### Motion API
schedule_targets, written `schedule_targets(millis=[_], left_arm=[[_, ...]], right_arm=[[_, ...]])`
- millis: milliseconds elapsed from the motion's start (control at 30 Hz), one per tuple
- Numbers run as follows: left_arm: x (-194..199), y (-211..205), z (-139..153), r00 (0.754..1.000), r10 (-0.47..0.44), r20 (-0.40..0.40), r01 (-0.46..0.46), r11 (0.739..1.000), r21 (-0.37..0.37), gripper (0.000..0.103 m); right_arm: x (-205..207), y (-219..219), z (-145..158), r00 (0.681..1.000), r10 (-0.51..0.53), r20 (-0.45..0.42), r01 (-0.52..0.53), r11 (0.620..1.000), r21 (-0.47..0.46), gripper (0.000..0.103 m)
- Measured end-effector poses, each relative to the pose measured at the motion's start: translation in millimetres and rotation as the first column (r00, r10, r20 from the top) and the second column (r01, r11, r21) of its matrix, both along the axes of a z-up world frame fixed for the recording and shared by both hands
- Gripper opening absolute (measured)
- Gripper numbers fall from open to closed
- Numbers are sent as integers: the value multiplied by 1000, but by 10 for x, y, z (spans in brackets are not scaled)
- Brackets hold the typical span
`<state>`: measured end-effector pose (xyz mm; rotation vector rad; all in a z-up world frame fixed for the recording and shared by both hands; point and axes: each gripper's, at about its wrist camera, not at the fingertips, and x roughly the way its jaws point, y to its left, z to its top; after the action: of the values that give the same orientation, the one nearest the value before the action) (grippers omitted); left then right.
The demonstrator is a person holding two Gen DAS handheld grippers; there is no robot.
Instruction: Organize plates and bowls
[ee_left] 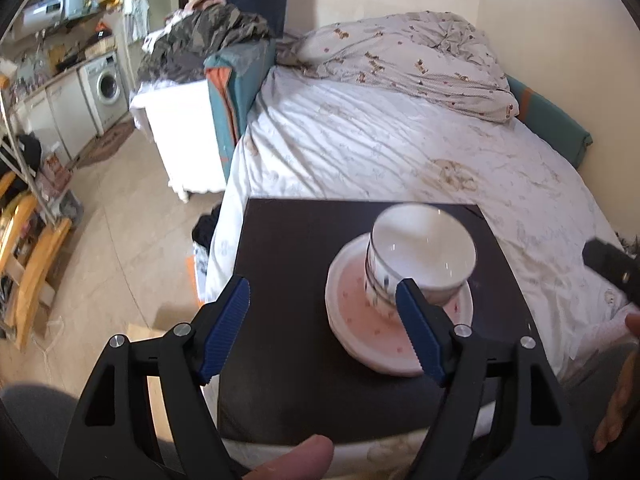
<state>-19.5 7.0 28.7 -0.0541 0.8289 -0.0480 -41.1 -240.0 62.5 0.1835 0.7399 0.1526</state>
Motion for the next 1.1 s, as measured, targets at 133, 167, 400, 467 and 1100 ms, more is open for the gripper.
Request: schedule_targets(millis=[133, 167, 400, 467, 1100], left_arm=[[-232, 26, -55, 1000, 13, -6, -13, 1000, -9, 85], [-293, 24, -72, 1000, 10, -8, -10, 1000, -13, 89], [-440, -121, -231, 999, -28, -25, 29, 999, 39, 97], [-449, -167, -254, 999, -28, -21, 30, 998, 63, 103], [-319, -167, -461, 996, -6, -93, 10, 999, 42, 103]], right_arm=[[-239, 83, -124, 1000, -9, 9, 9, 997, -70, 103], [-274, 104, -159, 1000, -14, 7, 14, 996, -89, 103], [-476, 279, -448, 1000, 18, -8, -19, 986, -163, 103], [-491, 359, -507, 999, 34, -3, -34, 979, -200, 103], [-364, 271, -711, 997, -23, -71, 11, 985, -171, 103]])
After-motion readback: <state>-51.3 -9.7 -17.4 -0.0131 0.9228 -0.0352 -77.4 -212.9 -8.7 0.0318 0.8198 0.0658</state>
